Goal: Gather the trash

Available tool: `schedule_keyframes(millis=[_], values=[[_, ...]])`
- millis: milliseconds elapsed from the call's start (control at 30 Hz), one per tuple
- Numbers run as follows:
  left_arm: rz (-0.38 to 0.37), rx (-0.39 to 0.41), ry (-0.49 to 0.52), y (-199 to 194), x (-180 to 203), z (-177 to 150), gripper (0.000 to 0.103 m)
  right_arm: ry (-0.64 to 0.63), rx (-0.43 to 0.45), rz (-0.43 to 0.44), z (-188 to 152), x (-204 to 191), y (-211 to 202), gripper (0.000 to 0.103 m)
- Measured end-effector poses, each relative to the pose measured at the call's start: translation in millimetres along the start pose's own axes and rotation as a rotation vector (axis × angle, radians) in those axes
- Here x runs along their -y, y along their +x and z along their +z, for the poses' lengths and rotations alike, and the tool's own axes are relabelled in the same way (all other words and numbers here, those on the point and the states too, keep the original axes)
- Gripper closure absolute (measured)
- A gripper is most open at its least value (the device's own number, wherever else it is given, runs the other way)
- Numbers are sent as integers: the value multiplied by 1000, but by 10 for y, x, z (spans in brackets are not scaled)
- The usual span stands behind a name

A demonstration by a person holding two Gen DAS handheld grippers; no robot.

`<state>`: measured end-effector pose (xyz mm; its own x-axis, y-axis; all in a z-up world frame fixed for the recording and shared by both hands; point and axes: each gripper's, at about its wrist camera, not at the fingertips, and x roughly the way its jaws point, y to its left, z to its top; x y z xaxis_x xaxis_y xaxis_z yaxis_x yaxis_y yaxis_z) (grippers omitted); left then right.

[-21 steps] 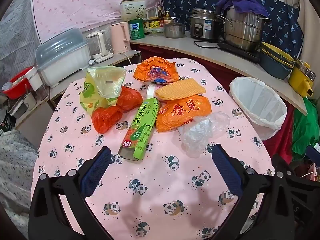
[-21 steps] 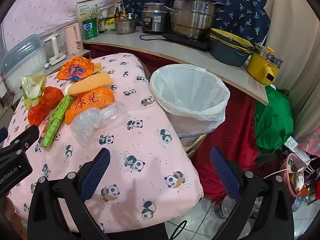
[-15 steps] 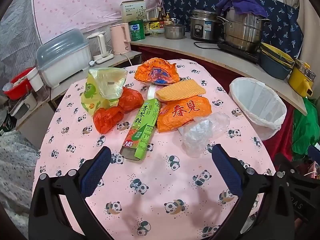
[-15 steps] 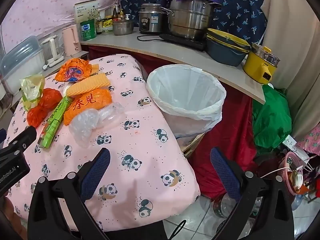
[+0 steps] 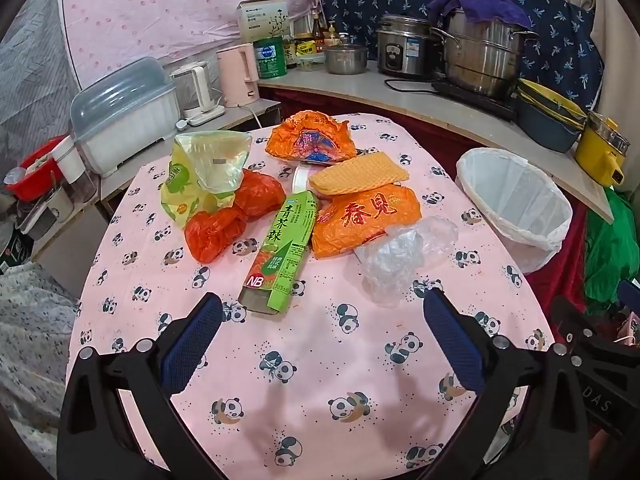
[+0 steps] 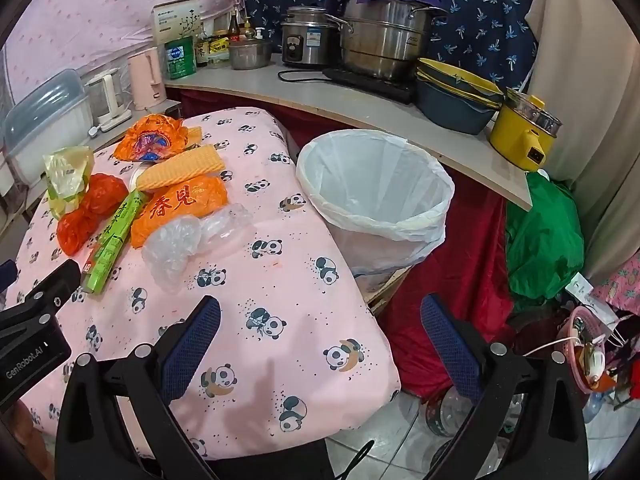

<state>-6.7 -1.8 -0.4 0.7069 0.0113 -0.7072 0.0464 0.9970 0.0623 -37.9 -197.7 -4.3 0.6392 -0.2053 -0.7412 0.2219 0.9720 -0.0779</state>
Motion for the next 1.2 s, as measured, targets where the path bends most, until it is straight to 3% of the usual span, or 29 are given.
schedule_keyframes(millis=[1200], values=[[-9, -17, -7, 51, -24, -24, 7, 2, -1, -2, 29, -20, 32, 7]])
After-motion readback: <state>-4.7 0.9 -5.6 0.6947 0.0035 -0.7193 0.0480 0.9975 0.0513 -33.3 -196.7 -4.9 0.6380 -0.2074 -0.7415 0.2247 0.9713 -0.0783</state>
